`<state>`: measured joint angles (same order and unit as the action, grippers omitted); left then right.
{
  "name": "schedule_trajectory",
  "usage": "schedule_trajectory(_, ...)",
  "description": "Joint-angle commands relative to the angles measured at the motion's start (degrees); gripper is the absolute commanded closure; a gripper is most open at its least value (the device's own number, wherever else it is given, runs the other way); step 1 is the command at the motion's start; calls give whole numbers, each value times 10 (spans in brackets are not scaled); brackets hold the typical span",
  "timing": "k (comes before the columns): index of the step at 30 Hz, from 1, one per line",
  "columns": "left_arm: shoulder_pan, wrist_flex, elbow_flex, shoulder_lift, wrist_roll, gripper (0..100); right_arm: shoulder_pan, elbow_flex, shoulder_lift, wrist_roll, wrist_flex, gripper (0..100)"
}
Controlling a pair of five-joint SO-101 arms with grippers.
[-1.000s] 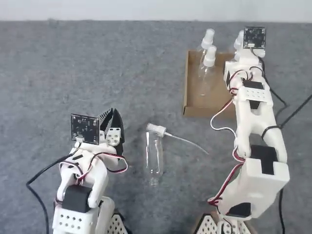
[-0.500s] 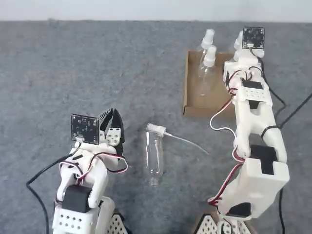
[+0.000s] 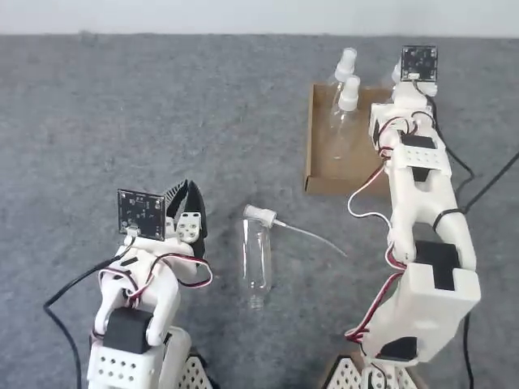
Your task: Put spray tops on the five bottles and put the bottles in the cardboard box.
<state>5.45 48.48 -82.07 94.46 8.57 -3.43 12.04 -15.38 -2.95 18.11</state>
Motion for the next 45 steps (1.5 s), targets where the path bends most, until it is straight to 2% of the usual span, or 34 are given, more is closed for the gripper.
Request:
schedule_trajectory(1, -3, -18, 7, -2, -4, 989, 7, -5, 10, 0, 5, 860)
schedule_trajectory(23, -7, -18, 8, -2, -4, 989, 7, -10, 15, -21, 31, 858)
schedule_trajectory(32, -6, -18, 8, -2, -4, 988, 7, -9, 15, -24, 32, 696)
schedule_trajectory(41, -5, -18, 8, -2, -5, 988, 7, -11, 47, -25, 35, 690)
schedule_trajectory(45, -5, -18, 8, -2, -5, 988, 11, -32, 101, -25, 103, 690)
